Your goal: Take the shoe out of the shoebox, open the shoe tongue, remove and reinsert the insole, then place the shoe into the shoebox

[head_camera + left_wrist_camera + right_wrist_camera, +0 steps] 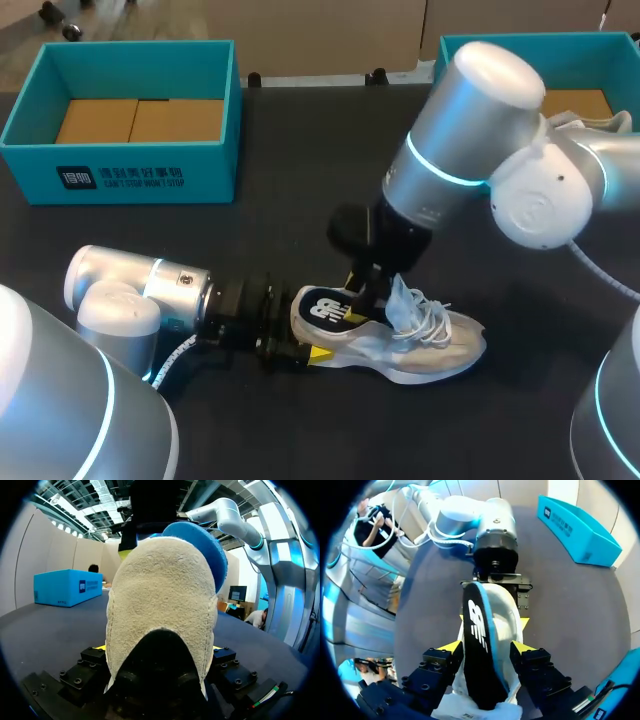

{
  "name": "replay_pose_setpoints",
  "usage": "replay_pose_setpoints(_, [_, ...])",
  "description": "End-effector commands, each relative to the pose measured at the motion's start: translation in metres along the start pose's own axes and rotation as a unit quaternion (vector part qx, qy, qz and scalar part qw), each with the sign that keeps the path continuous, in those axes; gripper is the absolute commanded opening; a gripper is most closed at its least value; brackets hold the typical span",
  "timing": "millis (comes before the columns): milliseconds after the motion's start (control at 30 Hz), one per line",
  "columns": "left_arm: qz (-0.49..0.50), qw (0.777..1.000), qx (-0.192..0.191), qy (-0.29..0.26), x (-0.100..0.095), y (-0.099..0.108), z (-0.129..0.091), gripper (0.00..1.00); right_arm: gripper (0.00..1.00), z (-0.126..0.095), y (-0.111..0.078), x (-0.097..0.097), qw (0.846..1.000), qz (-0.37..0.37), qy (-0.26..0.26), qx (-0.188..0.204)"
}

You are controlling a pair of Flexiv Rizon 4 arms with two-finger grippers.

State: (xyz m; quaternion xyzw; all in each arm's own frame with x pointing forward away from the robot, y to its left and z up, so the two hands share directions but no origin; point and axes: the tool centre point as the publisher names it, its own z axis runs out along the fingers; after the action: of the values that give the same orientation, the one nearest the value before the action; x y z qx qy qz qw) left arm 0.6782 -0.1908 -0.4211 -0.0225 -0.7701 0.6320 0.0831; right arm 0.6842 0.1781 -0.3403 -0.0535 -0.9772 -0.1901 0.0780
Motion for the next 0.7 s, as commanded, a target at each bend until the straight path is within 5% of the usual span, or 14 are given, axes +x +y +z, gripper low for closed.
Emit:
replay_pose_setpoints(33, [0.000,1.000,0.000,0.000,-0.002,0.003,0.002,0.00,0.59,0.008,0.006,-0.008,1.000,-0.001,0.016,0.006])
replay_pose_setpoints(700, [0.000,1.000,0.000,0.000,-0.002,0.003,0.002,0.00,0.45,0.017,-0.005,-0.001,0.996,0.009,0.086,0.019])
